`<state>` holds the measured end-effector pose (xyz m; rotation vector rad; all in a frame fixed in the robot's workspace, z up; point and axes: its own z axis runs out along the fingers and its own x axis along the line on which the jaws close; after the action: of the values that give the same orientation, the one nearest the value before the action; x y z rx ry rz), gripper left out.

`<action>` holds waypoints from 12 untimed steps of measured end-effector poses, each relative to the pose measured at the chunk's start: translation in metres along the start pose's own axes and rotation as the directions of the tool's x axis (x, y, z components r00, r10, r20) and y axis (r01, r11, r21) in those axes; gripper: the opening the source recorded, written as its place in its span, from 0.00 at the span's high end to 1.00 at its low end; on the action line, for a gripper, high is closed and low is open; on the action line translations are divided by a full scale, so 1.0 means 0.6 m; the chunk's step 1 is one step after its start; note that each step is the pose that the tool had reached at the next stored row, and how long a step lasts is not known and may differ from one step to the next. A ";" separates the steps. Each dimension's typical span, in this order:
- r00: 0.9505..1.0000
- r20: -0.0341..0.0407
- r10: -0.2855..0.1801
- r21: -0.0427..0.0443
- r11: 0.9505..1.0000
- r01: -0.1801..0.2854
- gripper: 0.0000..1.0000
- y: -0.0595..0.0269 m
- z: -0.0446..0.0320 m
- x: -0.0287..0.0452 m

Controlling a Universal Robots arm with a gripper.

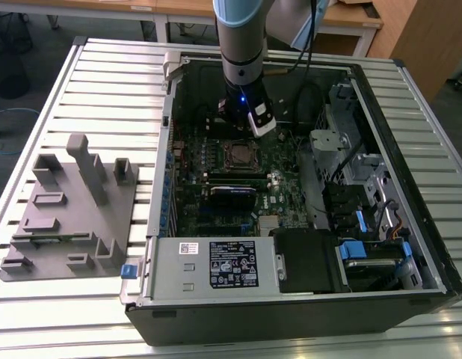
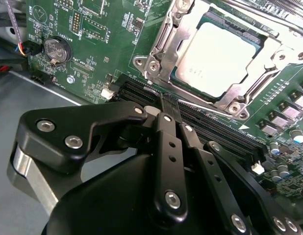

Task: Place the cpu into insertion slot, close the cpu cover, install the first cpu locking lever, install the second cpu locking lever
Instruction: 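Install the first cpu locking lever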

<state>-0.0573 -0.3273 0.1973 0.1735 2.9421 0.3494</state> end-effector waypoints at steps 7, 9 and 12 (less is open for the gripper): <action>1.000 0.003 0.011 0.001 1.000 -0.011 0.90 0.001 0.001 0.001; 1.000 0.004 0.013 0.000 1.000 -0.013 0.90 0.001 0.001 0.002; 1.000 0.004 0.015 -0.002 1.000 -0.015 0.90 0.002 0.001 0.002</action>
<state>-0.0582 -0.3260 0.1967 0.1965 2.9379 0.3531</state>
